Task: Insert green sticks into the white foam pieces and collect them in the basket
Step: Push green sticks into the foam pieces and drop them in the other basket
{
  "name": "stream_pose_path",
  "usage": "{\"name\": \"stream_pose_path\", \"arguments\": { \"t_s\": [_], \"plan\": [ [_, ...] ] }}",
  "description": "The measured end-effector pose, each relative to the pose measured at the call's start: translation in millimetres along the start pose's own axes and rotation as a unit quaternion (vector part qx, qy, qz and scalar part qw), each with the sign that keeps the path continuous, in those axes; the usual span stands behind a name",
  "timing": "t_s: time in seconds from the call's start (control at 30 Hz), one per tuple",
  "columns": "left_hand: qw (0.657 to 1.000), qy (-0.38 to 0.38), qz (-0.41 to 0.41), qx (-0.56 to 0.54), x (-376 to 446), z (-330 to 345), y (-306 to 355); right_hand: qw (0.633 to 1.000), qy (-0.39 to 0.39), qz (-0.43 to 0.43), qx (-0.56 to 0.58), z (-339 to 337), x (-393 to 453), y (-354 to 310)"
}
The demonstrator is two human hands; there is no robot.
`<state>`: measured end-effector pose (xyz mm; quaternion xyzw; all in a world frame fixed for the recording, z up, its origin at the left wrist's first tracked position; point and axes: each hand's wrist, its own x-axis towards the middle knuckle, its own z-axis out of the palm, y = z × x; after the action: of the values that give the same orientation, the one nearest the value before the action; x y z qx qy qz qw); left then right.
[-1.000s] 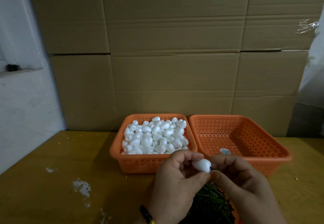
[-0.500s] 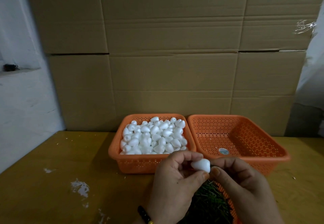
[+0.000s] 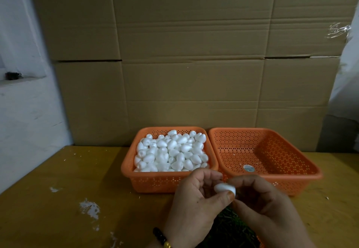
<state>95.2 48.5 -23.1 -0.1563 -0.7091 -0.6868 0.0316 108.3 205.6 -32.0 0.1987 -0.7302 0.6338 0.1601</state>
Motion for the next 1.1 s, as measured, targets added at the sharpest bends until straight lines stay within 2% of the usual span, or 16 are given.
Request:
{"name": "stream_pose_path", "arguments": {
  "t_s": [0.1,0.23,0.37,0.5,0.57,0.63,0.7,0.8,0.83,0.97,1.03,1.1],
  "plan": [
    [0.999,0.010,-0.016,0.032,-1,-1,0,0.992,0.019,-0.022,-0.119,-6,1,2],
    [0.996,0.040,-0.016,0.077,-1,-4,-1,0.932,0.060,-0.079,-0.349,-24,16,3],
    [0.993,0.046,-0.023,0.101,-2,-4,-3,0.879,0.093,-0.035,-0.466,-45,47,16],
    [0.992,0.044,-0.010,0.117,-3,0,-1,0.815,0.068,0.078,-0.570,-55,69,22],
    [0.992,0.044,-0.004,0.121,-3,1,-1,0.803,0.082,0.084,-0.585,-53,69,21],
    [0.991,0.043,-0.001,0.123,-2,1,-2,0.812,0.102,0.026,-0.574,-47,61,17],
    [0.991,0.042,-0.001,0.129,-2,1,-1,0.838,0.107,-0.022,-0.535,-36,46,12],
    [0.989,0.037,0.012,0.144,1,-2,0,0.893,0.047,-0.039,-0.446,-19,20,3],
    [0.988,0.039,0.020,0.152,2,-4,0,0.900,0.012,-0.032,-0.435,-14,13,-1],
    [0.973,0.067,0.037,0.218,20,-25,1,0.876,-0.131,-0.013,-0.464,-1,-8,1],
    [0.954,0.070,0.036,0.289,38,-42,-1,0.872,-0.178,0.011,-0.455,-1,-15,12],
    [0.929,0.066,0.028,0.364,60,-61,-5,0.854,-0.233,0.020,-0.465,-1,-16,21]
  ]
}}
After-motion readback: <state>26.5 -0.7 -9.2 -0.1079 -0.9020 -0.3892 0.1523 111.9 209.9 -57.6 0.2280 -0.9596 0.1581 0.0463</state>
